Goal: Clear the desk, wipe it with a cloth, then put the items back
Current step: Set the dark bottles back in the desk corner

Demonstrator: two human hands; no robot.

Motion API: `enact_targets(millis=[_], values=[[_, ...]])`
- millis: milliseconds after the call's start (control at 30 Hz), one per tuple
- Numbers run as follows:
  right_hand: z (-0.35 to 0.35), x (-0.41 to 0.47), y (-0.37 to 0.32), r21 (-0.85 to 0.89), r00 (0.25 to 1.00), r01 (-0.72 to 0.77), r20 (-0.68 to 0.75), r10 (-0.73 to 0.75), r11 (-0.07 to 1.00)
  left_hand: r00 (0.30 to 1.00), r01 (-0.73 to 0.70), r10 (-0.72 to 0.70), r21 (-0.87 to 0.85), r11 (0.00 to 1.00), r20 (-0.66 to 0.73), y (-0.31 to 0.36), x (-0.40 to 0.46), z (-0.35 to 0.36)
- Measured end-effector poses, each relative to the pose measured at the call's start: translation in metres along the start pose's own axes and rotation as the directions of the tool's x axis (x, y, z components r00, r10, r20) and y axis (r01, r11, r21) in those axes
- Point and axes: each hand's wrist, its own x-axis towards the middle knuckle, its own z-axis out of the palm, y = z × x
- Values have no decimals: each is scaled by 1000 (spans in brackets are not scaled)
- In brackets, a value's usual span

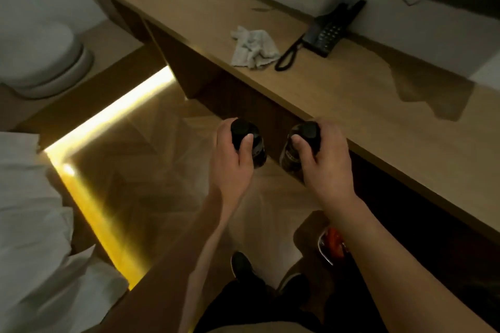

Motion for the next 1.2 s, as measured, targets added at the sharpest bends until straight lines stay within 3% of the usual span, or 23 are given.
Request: enact_targets(millis=[100, 333, 833, 1200], values=[[29, 13, -32, 6, 995, 37, 90, -38, 999, 993, 34, -36, -22, 999, -113, -20, 7, -30], [86, 34, -88, 44, 967, 88, 238, -96, 995, 981, 115, -105, 56, 992, -163, -80, 34, -97], [179, 80, -150, 130, 959, 103, 250, -134, 986, 967, 107, -88, 68, 992, -240, -148, 106, -172], [248, 148, -186, 174, 926, 119, 336, -173, 977, 937, 182, -153, 64, 981, -313, -189, 187, -200]])
